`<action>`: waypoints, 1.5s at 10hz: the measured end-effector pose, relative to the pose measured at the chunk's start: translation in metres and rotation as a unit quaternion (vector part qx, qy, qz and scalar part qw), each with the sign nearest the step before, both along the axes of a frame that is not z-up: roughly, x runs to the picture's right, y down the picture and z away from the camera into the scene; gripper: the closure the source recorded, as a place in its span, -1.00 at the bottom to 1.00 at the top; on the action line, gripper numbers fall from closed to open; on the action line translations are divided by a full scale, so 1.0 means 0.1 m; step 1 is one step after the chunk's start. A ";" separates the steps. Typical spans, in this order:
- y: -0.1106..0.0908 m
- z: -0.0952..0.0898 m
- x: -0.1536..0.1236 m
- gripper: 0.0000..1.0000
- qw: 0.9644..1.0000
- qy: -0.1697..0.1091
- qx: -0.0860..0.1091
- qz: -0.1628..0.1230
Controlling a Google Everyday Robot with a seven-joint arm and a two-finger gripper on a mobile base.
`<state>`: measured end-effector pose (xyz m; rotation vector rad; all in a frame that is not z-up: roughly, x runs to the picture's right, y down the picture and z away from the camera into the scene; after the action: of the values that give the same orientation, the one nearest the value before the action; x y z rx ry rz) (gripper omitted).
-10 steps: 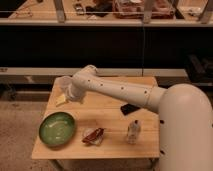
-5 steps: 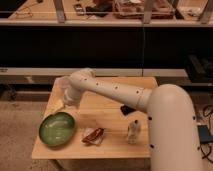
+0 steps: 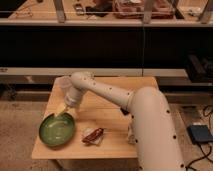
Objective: Pick up the ceramic bowl
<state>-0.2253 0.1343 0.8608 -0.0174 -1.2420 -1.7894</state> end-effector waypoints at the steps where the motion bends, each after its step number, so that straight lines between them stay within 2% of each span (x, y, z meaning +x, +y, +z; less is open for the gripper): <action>1: -0.03 0.09 0.05 -0.60 1.000 0.011 0.001 -0.005; 2: -0.04 0.16 0.10 -0.60 1.000 0.021 0.001 -0.007; 4: -0.05 0.18 0.06 -0.60 1.000 0.024 0.000 -0.006; 8: -0.05 0.08 0.01 -0.60 1.000 0.014 0.002 -0.004; 12: 0.04 -0.07 0.08 -0.01 1.000 0.009 0.009 -0.026; 15: 0.13 -0.19 0.08 -0.01 0.999 0.004 0.002 -0.034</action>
<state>-0.2177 0.1477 0.8415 -0.0658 -1.2445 -1.8493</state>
